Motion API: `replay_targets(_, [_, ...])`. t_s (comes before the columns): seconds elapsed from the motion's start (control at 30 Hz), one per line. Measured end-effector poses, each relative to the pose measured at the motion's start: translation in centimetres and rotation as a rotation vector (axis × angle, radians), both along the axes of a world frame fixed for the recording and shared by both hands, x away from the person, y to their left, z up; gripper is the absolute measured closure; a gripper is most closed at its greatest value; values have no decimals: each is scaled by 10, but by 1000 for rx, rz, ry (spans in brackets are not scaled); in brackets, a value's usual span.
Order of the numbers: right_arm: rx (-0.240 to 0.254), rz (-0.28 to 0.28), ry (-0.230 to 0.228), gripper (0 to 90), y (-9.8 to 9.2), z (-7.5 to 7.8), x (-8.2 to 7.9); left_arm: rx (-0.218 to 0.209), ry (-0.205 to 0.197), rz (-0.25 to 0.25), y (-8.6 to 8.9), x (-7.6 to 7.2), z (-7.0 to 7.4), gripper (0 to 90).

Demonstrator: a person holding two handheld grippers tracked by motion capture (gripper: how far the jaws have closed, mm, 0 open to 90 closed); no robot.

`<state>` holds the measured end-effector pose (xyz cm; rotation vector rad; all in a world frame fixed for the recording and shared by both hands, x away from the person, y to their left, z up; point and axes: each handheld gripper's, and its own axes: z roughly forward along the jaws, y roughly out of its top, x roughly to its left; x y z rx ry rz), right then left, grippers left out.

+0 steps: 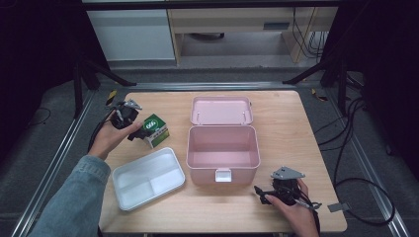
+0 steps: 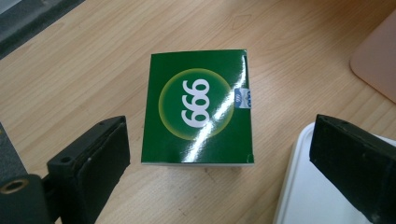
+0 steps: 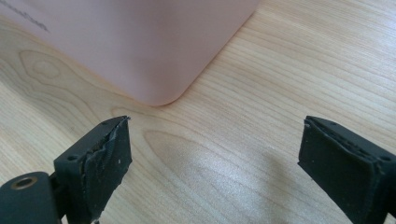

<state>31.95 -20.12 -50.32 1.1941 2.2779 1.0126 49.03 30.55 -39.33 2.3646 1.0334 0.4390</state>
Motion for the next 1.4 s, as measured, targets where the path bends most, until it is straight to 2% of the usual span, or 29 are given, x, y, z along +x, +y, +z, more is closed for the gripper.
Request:
replay_targets(0.13, [2, -1, -3, 99, -1, 0, 0, -14, -1, 24, 2, 6, -4, 48])
replay_targets(0.27, [-1, 0, 0, 101, -1, 0, 0, -2, 13, 35, 3, 11, -10, 46])
replay_targets(0.53, [-1, 3, 3, 106, 0, -1, 2, 17, 44, 24, 0, 18, -23, 44])
replay_targets(0.67, [1, 3, 10, 108, 0, -2, 2, -3, 45, 28, 1, 21, -32, 47])
replay_targets(0.77, [-3, 8, 12, 109, 1, -3, 2, 6, 59, 26, 2, 23, -39, 48])
replay_targets(0.93, [1, 7, 16, 112, 1, -4, 2, -8, 85, 35, 4, 27, -48, 52])
replay_targets(1.0, [1, 7, 12, 113, 0, -4, 2, 10, 84, 37, 4, 28, -51, 51])
replay_targets(1.13, [-3, 10, 12, 113, 0, -3, 2, 12, 98, 45, 4, 30, -56, 52])
replay_targets(1.27, [-5, 11, 15, 114, 1, -4, 1, 10, 98, 46, 3, 31, -59, 54])
replay_targets(1.4, [-3, 10, 14, 115, 0, -4, 1, -18, 101, 48, 3, 33, -60, 56])
